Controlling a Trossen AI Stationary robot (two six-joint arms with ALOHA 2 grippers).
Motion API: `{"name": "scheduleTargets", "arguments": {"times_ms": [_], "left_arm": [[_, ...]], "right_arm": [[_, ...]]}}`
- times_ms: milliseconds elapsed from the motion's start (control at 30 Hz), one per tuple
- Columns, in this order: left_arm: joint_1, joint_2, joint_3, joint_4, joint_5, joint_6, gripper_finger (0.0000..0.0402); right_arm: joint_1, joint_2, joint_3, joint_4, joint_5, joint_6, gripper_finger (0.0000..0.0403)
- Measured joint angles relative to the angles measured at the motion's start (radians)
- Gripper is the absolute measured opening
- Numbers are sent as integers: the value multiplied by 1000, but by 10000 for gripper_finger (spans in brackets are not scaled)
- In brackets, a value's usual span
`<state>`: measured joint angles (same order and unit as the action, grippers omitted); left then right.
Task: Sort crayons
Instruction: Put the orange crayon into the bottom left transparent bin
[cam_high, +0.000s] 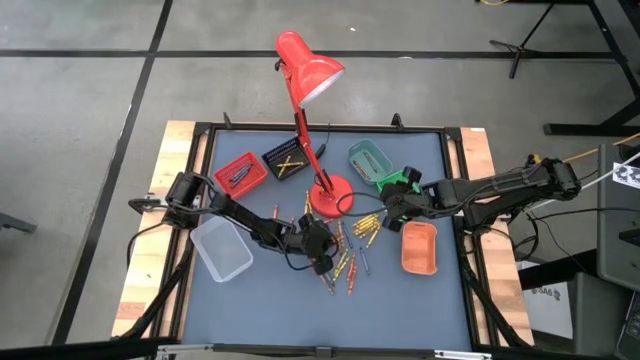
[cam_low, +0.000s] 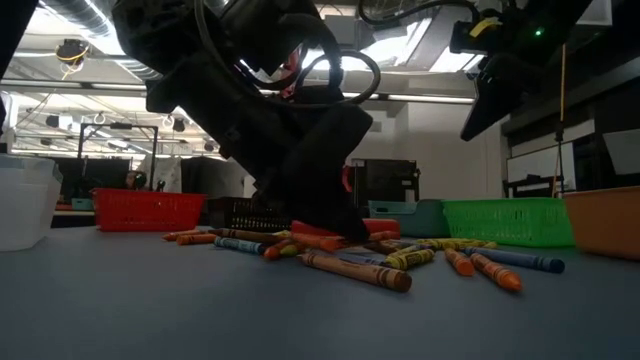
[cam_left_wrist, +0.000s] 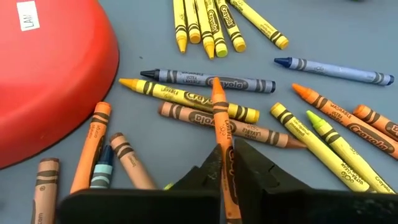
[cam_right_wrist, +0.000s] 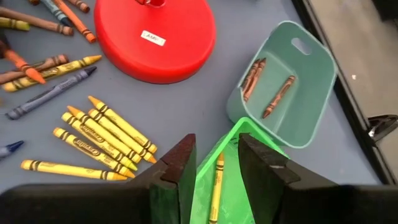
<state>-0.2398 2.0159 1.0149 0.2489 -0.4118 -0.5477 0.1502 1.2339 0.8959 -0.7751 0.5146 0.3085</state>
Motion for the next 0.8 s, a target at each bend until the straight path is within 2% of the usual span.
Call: {"name": "scheduleTargets", "arguments": {"times_ms": [267,533,800], "left_arm": [[22,-34,0,-11,9,22,0],[47,-114,0,-16,19,90,1],[49,-88,0,-29,116,87,1]], "right_arm": [[0,0,0,32,-90,0,117],[0,0,0,49,-90,0,117],[0,0,0,49,-90,0,117]]}}
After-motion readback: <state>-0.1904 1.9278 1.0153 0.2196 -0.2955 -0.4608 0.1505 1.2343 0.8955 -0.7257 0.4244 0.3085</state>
